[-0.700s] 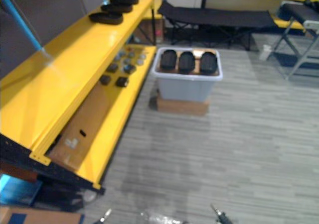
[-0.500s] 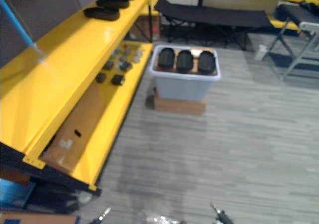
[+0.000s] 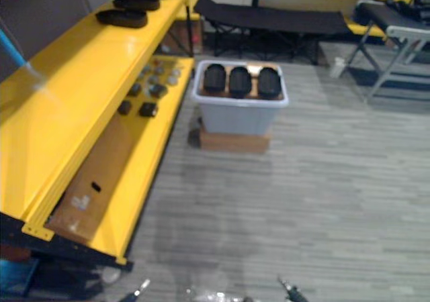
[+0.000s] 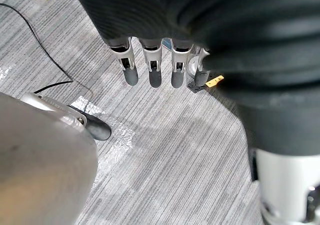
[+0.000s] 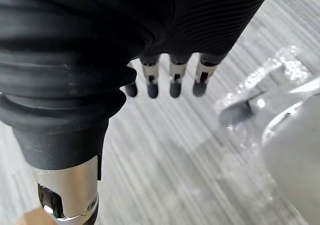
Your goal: Walk over and take plastic housings, then place them on the shelf
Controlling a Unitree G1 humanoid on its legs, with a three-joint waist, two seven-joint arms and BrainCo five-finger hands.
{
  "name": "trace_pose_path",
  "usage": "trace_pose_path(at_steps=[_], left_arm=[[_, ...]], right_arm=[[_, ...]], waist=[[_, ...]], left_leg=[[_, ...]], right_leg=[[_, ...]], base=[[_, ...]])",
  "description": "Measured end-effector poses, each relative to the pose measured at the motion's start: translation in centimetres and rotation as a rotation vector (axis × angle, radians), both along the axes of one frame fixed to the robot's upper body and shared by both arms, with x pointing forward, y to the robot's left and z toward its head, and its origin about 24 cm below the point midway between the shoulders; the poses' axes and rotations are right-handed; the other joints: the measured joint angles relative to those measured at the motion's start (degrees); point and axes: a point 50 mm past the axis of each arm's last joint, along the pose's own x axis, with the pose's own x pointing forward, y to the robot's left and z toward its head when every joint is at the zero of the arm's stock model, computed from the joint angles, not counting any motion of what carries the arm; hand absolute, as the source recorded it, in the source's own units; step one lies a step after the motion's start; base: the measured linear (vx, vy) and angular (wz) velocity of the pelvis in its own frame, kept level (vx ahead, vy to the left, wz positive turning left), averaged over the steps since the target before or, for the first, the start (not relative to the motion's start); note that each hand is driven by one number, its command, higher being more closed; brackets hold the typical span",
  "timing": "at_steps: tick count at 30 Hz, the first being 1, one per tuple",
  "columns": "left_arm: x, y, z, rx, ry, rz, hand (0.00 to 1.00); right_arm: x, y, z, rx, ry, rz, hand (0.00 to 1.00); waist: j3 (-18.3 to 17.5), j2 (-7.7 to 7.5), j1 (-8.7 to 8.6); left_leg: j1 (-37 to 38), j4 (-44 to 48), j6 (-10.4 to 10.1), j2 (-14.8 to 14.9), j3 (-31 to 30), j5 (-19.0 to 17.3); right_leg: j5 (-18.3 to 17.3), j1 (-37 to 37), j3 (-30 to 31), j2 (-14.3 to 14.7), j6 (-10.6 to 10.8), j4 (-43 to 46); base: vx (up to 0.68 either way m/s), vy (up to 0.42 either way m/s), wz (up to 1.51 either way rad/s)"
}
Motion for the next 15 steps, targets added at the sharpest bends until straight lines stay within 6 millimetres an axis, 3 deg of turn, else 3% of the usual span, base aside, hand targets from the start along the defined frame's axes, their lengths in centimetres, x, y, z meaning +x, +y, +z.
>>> trace_pose_path(at_steps=[6,15], left_arm=[[0.09,-0.15,0.02,0.006,-0.010,-0.008,0.00],[0.29,-0.12,0.13,0.062,-0.013,-0.071,0.00]], right_arm=[[0.22,0.12,0.04,-0.011,0.002,0.013,0.00],[0.83,0.10,0.29,-0.022,-0.038,0.024,0.00]], waist=[[-0.3,0.43,-0.11],[-0.7,1.18,-0.06]], left_leg=[[0.1,-1.7,1.6,0.3,0.1,1.0],[0.9,-2.5,1.8,0.2,1.4,1.2]], right_leg=[[1.0,-0.2,0.0,0.5,-0.1,-0.8],[1.5,-0.1,1.0,0.8,0.0,-1.4]], base=[[-0.06,-0.016,-0.01],[0.00,-0.008,-0.07]])
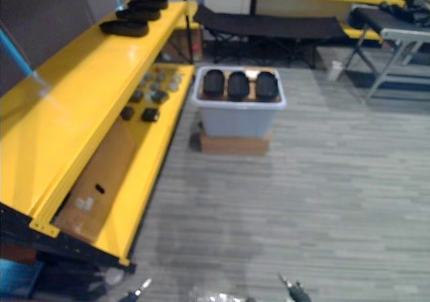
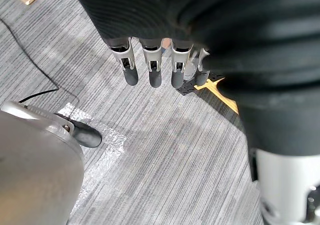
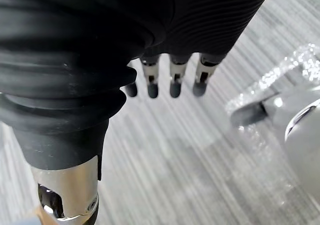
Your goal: Walk over and take plastic housings, then place them on the shelf
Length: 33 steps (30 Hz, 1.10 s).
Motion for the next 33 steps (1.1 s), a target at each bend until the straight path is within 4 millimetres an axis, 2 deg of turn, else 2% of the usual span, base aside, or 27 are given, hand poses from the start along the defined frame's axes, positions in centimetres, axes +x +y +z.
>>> trace_pose_path(at_steps=[14,16,19,26,29,33], left_arm=[[-0.2,-0.4,-0.2,-0.064,0.009,-0.019,0.00],[0.0,-0.4,-0.1,-0.068,0.001,-0.022,0.00],[0.9,-0.5,0.0,-0.070,-0.022,-0.031,0.00],[4.0,-1.1,0.9,-0.071,-0.125,-0.045,0.00],[4.7,-1.7,1.1,-0.077,-0.157,-0.043,0.00],[5.7,-2.0,1.5,-0.078,-0.196,-0.048,0.00]], right_arm=[[-0.8,0.5,-0.4,0.109,0.047,-0.031,0.00],[-0.8,0.6,-0.4,0.115,0.045,-0.028,0.00],[0.0,0.8,-0.3,0.136,0.025,-0.014,0.00],[1.7,1.6,0.2,0.152,-0.053,-0.007,0.00],[1.9,1.6,0.5,0.156,-0.083,-0.006,0.00],[2.8,2.3,0.8,0.176,-0.130,-0.009,0.00]], waist=[[-0.2,-0.29,-0.17],[0.2,-0.38,-0.20],[1.8,-0.17,-0.20],[5.3,-0.49,0.90],[6.0,0.03,2.15],[6.0,0.03,2.68]], left_leg=[[0.1,0.4,0.0,-0.2,0.0,0.0],[-1.2,2.5,0.1,-0.3,-0.1,-0.9],[-6.1,9.8,0.5,0.0,-0.2,-3.7],[-14.5,17.2,1.4,0.0,0.2,-6.4],[-15.3,19.5,1.2,1.0,2.0,-8.2],[-15.6,21.1,0.6,1.2,3.1,-9.4]], right_leg=[[0.0,0.0,0.2,-0.3,0.0,0.2],[-0.1,-0.1,0.2,-0.7,0.0,0.9],[-1.4,-3.6,0.3,-1.0,0.1,5.2],[-2.4,-10.5,0.3,-1.7,-0.1,10.2],[-2.9,-10.9,0.7,-1.6,0.2,11.2],[-3.7,-10.9,0.8,-1.7,0.5,11.9]], base=[[0.01,0.002,0.00],[-0.07,0.016,0.02],[-0.11,0.026,0.00],[-0.11,0.036,0.03],[0.03,0.032,-0.11],[0.12,0.044,-0.02]])
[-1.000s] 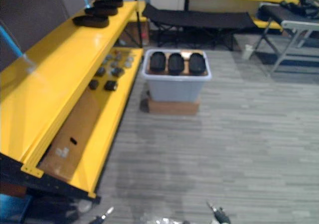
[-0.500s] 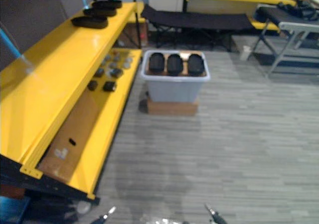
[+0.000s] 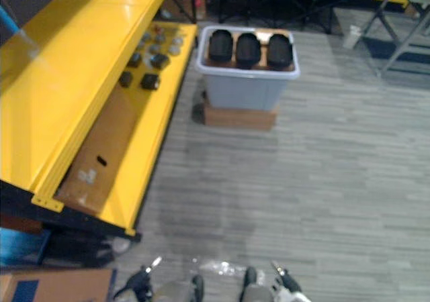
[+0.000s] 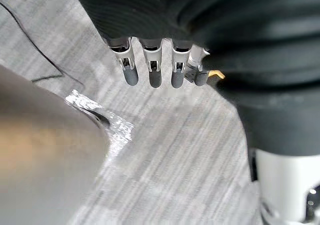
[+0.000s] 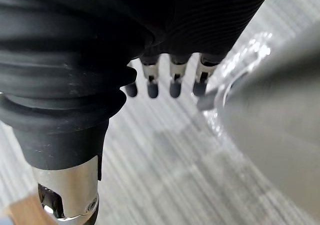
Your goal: Walk over and take plastic housings, then place them on the shelf
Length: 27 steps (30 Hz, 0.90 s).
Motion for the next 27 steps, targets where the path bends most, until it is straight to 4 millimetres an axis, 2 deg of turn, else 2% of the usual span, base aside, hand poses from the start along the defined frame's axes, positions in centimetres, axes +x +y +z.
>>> trace_pose_path(at_steps=[6,16,20,22,23,24,25,26,27], left_arm=[[0.7,-0.9,0.1,-0.019,-0.021,-0.005,0.00],[0.3,-0.8,0.0,-0.016,-0.010,-0.013,0.00],[0.2,-0.7,0.0,0.004,-0.002,-0.043,0.00],[0.1,-0.7,-0.1,0.007,0.007,-0.042,0.00],[-0.2,-0.5,-0.2,0.012,0.025,-0.037,0.00],[-0.4,-0.3,-0.3,0.015,0.042,-0.036,0.00],[-0.7,-0.3,-0.4,0.015,0.057,-0.036,0.00],[-1.2,0.4,-0.6,0.033,0.088,-0.044,0.00],[-1.2,0.7,-0.6,0.050,0.094,-0.055,0.00]], right_arm=[[0.2,0.0,0.1,-0.005,-0.013,-0.001,0.00],[-0.6,0.4,-0.2,0.006,0.002,0.047,0.00],[-0.2,0.8,-0.2,0.022,-0.004,0.071,0.00],[-0.2,0.8,-0.2,0.029,-0.001,0.064,0.00],[0.0,0.7,-0.2,0.029,0.002,0.069,0.00],[0.1,0.3,-0.1,0.023,0.004,0.075,0.00],[0.1,0.2,-0.1,0.020,0.006,0.076,0.00],[-0.3,-0.1,-0.2,0.015,0.019,0.078,0.00],[-0.9,-0.1,-0.3,0.011,0.035,0.084,0.00]], waist=[[0.0,0.10,0.44],[-1.3,0.18,0.96],[-1.6,0.01,1.19],[-1.6,0.09,1.25],[-1.4,0.43,1.35],[-0.8,1.08,1.36],[-0.6,1.38,1.10],[-0.5,1.45,0.72],[-0.5,0.99,0.48]], left_leg=[[2.8,-0.2,-0.4,0.3,1.8,-0.2],[6.9,-0.3,-0.7,0.3,1.9,-0.4],[6.8,-0.9,-0.7,0.3,1.9,-0.4],[7.2,-0.9,-0.7,0.9,2.7,-0.4],[8.2,-1.1,-0.6,1.8,3.7,-0.4],[10.5,-2.2,-0.6,2.7,3.6,-0.4],[11.7,-2.8,-0.6,3.2,3.5,-0.4],[13.4,-3.0,-0.6,4.6,3.5,-0.4],[13.8,-2.8,-0.8,5.2,3.4,-0.5]], right_leg=[[0.0,2.1,0.0,-0.1,0.0,-0.1],[0.0,6.2,-0.1,-0.2,-0.1,-0.1],[0.1,5.9,-0.2,-0.1,-0.1,-0.3],[0.0,4.7,-0.1,0.1,-0.1,2.1],[0.0,2.9,-0.2,0.3,-0.1,6.4],[-0.9,-1.1,-0.8,0.6,0.1,14.4],[-3.2,-2.0,-1.0,0.9,-0.4,16.4],[-5.5,-2.8,-2.5,1.8,-1.1,14.3],[-5.2,-3.4,-3.2,1.9,-1.1,12.0]], base=[[0.13,0.029,-0.02],[0.08,0.022,0.03],[0.03,-0.008,-0.01],[0.01,-0.027,-0.21],[-0.04,-0.053,-0.54],[-0.06,-0.064,-0.57],[-0.16,-0.081,-0.38],[-0.20,-0.071,-0.04],[-0.22,-0.065,0.16]])
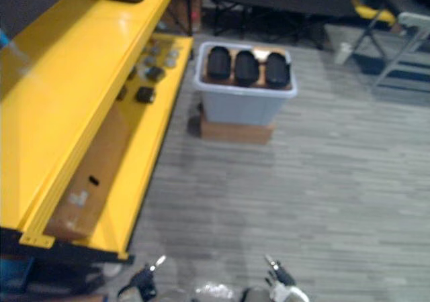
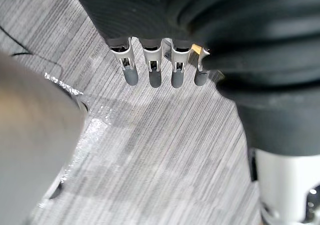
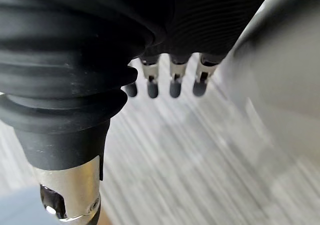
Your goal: Walk over and take plastic housings, then place them on the shelf
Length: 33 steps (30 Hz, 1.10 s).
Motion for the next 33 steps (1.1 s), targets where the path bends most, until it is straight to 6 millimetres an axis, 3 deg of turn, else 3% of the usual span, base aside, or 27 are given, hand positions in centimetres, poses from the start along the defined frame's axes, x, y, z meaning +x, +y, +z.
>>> trace_pose_path(at_steps=[1,3,5,6,7,9,10,12,13,15,16,17,18,20,21,22,24,25,26,27,28,29,30,33], left_arm=[[0.1,0.1,0.0,0.002,-0.005,0.002,0.00],[0.1,0.1,0.1,0.001,-0.014,0.017,0.00],[-0.7,0.3,-0.1,0.002,-0.004,0.045,0.00],[-0.7,0.1,-0.1,-0.004,-0.007,0.050,0.00],[-0.9,-0.8,-0.3,-0.027,-0.007,0.061,0.00],[-1.6,-0.8,-0.4,-0.036,-0.002,0.114,0.00],[-1.5,-0.7,-0.3,-0.036,-0.013,0.137,0.00],[-1.7,-1.2,-0.3,-0.054,-0.024,0.175,0.00],[-2.1,-1.1,-0.4,-0.065,-0.017,0.199,0.00],[-1.9,-1.0,-0.2,-0.076,-0.028,0.216,0.00],[-1.8,-0.9,-0.1,-0.080,-0.041,0.225,0.00],[-1.7,-0.7,0.0,-0.083,-0.059,0.227,0.00],[-1.8,-0.6,0.0,-0.085,-0.063,0.229,0.00],[-2.1,-0.1,0.0,-0.082,-0.067,0.236,0.00],[-2.2,0.3,0.1,-0.076,-0.074,0.221,0.00],[-2.2,0.6,0.1,-0.071,-0.077,0.214,0.00],[-1.9,1.4,0.3,-0.049,-0.087,0.193,0.00],[-1.9,1.6,0.4,-0.037,-0.087,0.182,0.00],[-1.8,1.7,0.5,-0.015,-0.093,0.165,0.00],[-1.5,1.6,0.5,-0.003,-0.089,0.129,0.00],[-1.4,1.6,0.4,0.008,-0.085,0.107,0.00],[-0.5,1.6,0.7,0.029,-0.105,0.078,0.00],[0.4,1.4,1.0,0.041,-0.131,0.069,0.00],[2.8,0.9,1.8,0.054,-0.199,0.049,0.00]], right_arm=[[-0.4,0.0,-0.1,-0.003,0.012,0.003,0.00],[-1.5,0.3,-0.4,-0.012,0.042,0.030,0.00],[-2.0,0.6,-0.6,0.002,0.069,0.033,0.00],[-2.0,0.4,-0.6,-0.003,0.069,0.032,0.00],[-1.7,-0.2,-0.5,-0.024,0.065,0.045,0.00],[-1.2,-0.5,-0.3,-0.041,0.059,0.064,0.00],[-1.2,-0.9,-0.3,-0.053,0.058,0.066,0.00],[-0.8,-1.8,0.0,-0.090,0.041,0.077,0.00],[-0.8,-1.8,0.0,-0.108,0.041,0.103,0.00],[-0.2,-1.5,0.1,-0.117,0.026,0.134,0.00],[0.8,-1.4,0.4,-0.131,0.002,0.160,0.00],[1.9,-1.2,0.7,-0.138,-0.028,0.176,0.00],[2.3,-1.0,0.8,-0.140,-0.041,0.184,0.00],[3.0,-0.8,1.0,-0.158,-0.059,0.224,0.00],[3.5,-0.6,1.2,-0.167,-0.075,0.246,0.00],[3.8,-0.5,1.4,-0.171,-0.087,0.249,0.00],[4.4,-0.6,1.7,-0.183,-0.107,0.239,0.00],[4.5,-0.6,1.7,-0.184,-0.107,0.241,0.00],[4.5,-0.6,1.7,-0.182,-0.103,0.248,0.00],[3.9,-0.4,1.3,-0.168,-0.077,0.259,0.00],[3.4,-0.3,1.1,-0.157,-0.059,0.268,0.00],[2.4,0.0,0.6,-0.135,-0.028,0.278,0.00],[1.6,0.4,0.3,-0.120,-0.005,0.295,0.00],[1.3,0.7,0.2,-0.119,-0.003,0.294,0.00]], waist=[[0.0,-0.17,-0.31],[-0.3,-1.85,-0.60],[-1.1,-3.12,-0.74],[-1.0,-2.36,-0.79],[-1.4,0.15,-0.72],[-1.7,0.62,-0.94],[-1.3,1.73,-1.11],[-0.5,3.32,-0.31],[-0.4,3.57,-0.09],[-0.4,2.99,0.74],[-0.3,2.36,2.14],[-0.1,1.91,2.43],[0.1,1.72,2.50],[0.1,0.70,3.34],[-0.6,-0.40,3.82],[-0.9,-0.83,3.82],[-1.2,-3.45,4.76],[-1.1,-3.84,5.09],[-0.6,-3.88,5.17],[-0.3,-3.65,4.98],[-0.2,-3.52,5.01],[0.1,-2.53,4.68],[-0.2,-1.82,3.60],[-0.4,-1.14,1.99]], left_leg=[[0.0,0.4,-0.7,0.4,0.0,-0.4],[0.4,1.1,-2.8,0.3,0.0,-2.1],[1.4,1.6,-3.6,-0.1,-0.2,-4.7],[1.6,1.9,-3.6,0.7,-0.1,-6.4],[1.8,1.8,-3.7,3.2,-0.2,-9.5],[-0.5,8.9,-4.7,4.2,-0.5,-9.5],[-6.6,22.1,-5.3,6.3,-1.5,-6.1],[-14.4,38.4,-5.7,9.0,-3.6,2.2],[-17.4,40.9,-5.5,8.6,-3.6,1.1],[-20.0,33.8,-4.5,6.1,-1.7,-0.6],[-20.6,24.1,-4.2,4.1,0.0,-0.7],[-21.4,14.7,-4.4,2.5,0.4,0.5],[-21.6,11.1,-4.3,2.0,0.5,1.7],[-21.3,6.1,-3.5,0.6,0.4,9.3],[-20.5,7.1,-0.6,0.1,1.5,8.0],[-20.5,7.6,-0.3,-0.2,1.7,6.9],[-19.3,8.6,2.0,-0.5,3.7,3.7],[-18.2,8.0,2.5,-0.5,4.3,3.0],[-15.2,6.6,2.9,-0.6,4.5,1.6],[-11.5,5.5,3.2,-0.6,4.3,0.5],[-9.3,4.6,3.2,-0.6,4.0,0.2],[-6.0,2.9,3.2,0.1,2.7,0.2],[-4.2,1.7,3.1,1.8,1.0,0.2],[-3.2,0.2,2.2,4.2,-1.7,-0.2]], right_leg=[[0.4,-0.2,-0.5,0.0,0.3,-1.6],[6.7,-1.5,-0.6,-1.1,0.0,-4.9],[8.4,-1.6,-0.7,-2.0,-1.4,-3.2],[5.5,-1.9,-1.3,-1.8,-0.6,-2.0],[2.2,-3.7,-2.4,-0.1,-1.7,2.2],[-2.3,-4.7,-3.2,0.1,-2.0,6.2],[-3.5,-3.5,-3.9,0.8,-2.9,6.4],[-4.5,0.3,-3.9,2.8,-4.3,4.1],[-4.9,2.9,-3.8,3.0,-5.0,2.4],[-4.3,6.4,-2.5,3.0,-5.0,-1.3],[-3.9,7.6,-1.0,2.7,-5.0,-3.3],[-3.9,9.0,0.2,2.6,-4.7,-4.5],[-4.2,9.9,0.8,2.5,-4.6,-4.8],[-6.4,12.6,3.0,2.0,-3.0,-5.3],[-7.5,13.5,4.4,1.3,-2.4,-5.6],[-7.7,13.9,4.4,0.9,-2.4,-5.7],[-7.9,12.2,5.1,-0.5,-1.7,-1.2],[-7.7,10.7,4.9,-1.1,0.3,2.8],[-6.5,6.7,3.8,-2.5,5.4,13.7],[-8.1,4.6,2.0,-4.3,4.4,21.0],[-9.1,4.2,0.8,-4.8,3.3,22.2],[-10.2,3.5,-1.8,-4.7,1.2,20.7],[-10.5,2.0,-3.3,-3.1,0.3,15.7],[-7.0,-3.0,-3.5,-2.2,0.6,4.2]], base=[[-0.19,-0.060,0.33],[-0.13,-0.129,0.34],[0.05,-0.241,0.25],[0.11,-0.292,0.14],[0.12,-0.258,-0.03],[0.17,-0.271,0.15],[0.21,-0.268,0.20],[0.26,-0.219,-0.05],[0.29,-0.170,-0.04],[0.30,-0.131,-0.29],[0.29,-0.072,-0.76],[0.18,-0.034,-0.72],[0.03,0.010,-0.50],[0.21,0.080,-0.48],[0.45,0.106,-0.42],[0.52,0.111,-0.27],[0.47,0.089,-0.31],[0.38,0.069,-0.40],[0.28,0.070,-0.18],[0.23,0.058,-0.06],[0.12,0.025,0.25],[-0.02,-0.018,0.45],[-0.09,-0.016,0.59],[-0.20,0.008,0.60]])
